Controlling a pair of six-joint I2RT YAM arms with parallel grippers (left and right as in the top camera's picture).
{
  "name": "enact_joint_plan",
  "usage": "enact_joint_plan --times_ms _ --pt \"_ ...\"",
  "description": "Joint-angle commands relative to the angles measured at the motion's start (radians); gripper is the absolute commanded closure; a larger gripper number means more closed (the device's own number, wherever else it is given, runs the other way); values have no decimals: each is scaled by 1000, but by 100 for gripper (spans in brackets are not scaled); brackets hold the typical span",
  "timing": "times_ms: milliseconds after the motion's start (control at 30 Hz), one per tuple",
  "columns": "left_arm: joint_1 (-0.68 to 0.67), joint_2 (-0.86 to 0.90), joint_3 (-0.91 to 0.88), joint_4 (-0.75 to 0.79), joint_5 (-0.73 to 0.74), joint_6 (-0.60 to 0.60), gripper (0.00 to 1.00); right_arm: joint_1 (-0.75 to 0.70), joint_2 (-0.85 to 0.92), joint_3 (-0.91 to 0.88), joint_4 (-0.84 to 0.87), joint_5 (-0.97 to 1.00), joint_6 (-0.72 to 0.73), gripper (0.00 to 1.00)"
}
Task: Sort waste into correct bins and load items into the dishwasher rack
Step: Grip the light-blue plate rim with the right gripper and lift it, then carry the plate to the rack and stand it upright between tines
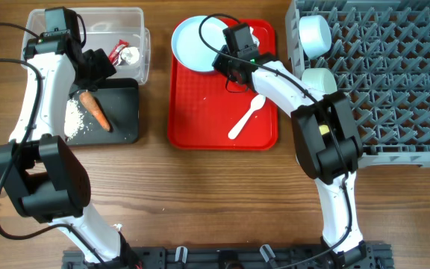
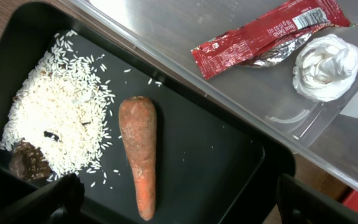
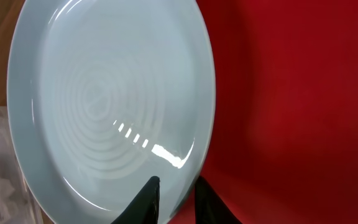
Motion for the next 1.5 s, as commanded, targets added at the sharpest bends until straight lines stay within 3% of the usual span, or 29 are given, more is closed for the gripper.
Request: enact_joint_plan --times_ms 0,300,567,767,1033,1233,1467 --pt "-2 -20 11 -1 5 -9 0 8 26 6 -10 -3 4 80" --pt "-2 -20 11 -1 5 -9 0 8 26 6 -100 -93 54 84" --pt "-2 -20 11 -1 5 -9 0 5 25 6 -173 -195 52 96" --pt "-2 -20 11 0 5 -9 0 -28 23 6 -200 -328 -6 96" --pt "-2 -20 11 -1 5 -9 0 -118 -23 6 -219 -462 -213 96" --pt "-2 -20 11 -1 5 -9 0 -178 -172 6 -253 -476 -420 96" --pt "-2 -20 11 -1 5 -9 0 -189 -410 6 -312 -309 -554 96"
